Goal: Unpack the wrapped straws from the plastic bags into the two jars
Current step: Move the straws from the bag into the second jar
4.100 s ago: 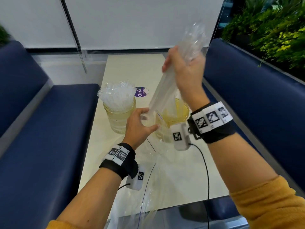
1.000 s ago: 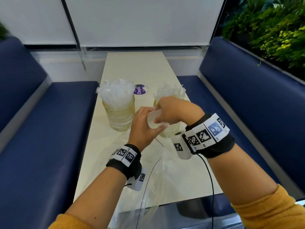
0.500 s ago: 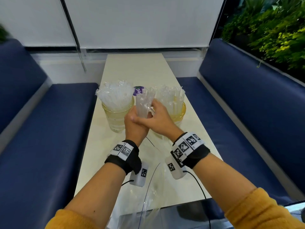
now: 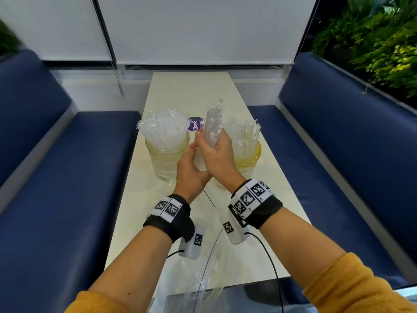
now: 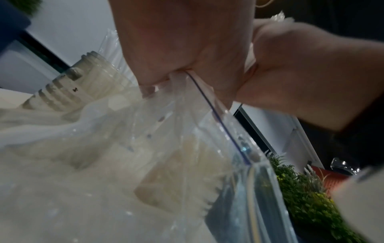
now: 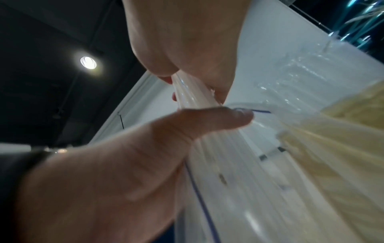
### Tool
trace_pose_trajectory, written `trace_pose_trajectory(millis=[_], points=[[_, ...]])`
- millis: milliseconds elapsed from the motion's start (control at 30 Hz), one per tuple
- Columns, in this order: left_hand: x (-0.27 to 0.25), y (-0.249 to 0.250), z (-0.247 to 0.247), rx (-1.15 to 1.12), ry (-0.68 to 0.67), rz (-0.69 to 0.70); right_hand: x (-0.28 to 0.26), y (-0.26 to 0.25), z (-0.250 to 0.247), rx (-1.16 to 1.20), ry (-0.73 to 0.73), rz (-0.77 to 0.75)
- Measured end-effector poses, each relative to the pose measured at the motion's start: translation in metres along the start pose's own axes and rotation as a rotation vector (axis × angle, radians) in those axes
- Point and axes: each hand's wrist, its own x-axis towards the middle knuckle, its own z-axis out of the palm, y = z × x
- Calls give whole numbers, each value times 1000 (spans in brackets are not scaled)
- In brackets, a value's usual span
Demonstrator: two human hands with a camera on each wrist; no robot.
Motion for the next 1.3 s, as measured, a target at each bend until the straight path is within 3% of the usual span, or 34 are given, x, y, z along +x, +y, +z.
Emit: trace_pose_trajectory(millis=[267,500,667,933,1100,1200,1300], points=[[5,-6,3,43,23,-61,32,-67,-20,57,26,-183],[4,-2,3,-13,24,-70,77,-112,-75,197,208,-315],[6,0,3,-25,30,-72,104,-78,-100,64,282,-358],[7,6,2,-66,49,-87,113,-2,-89,-221,155,-148],[9,6,-3,-78,58,-93,97,33,-91,-316,197,38],[10,6,-5,-82,60,-99,92,31,-91,-438,215,-22],[11,7,-5,-79,55,-103,94,18,-88,-345,251,-199]])
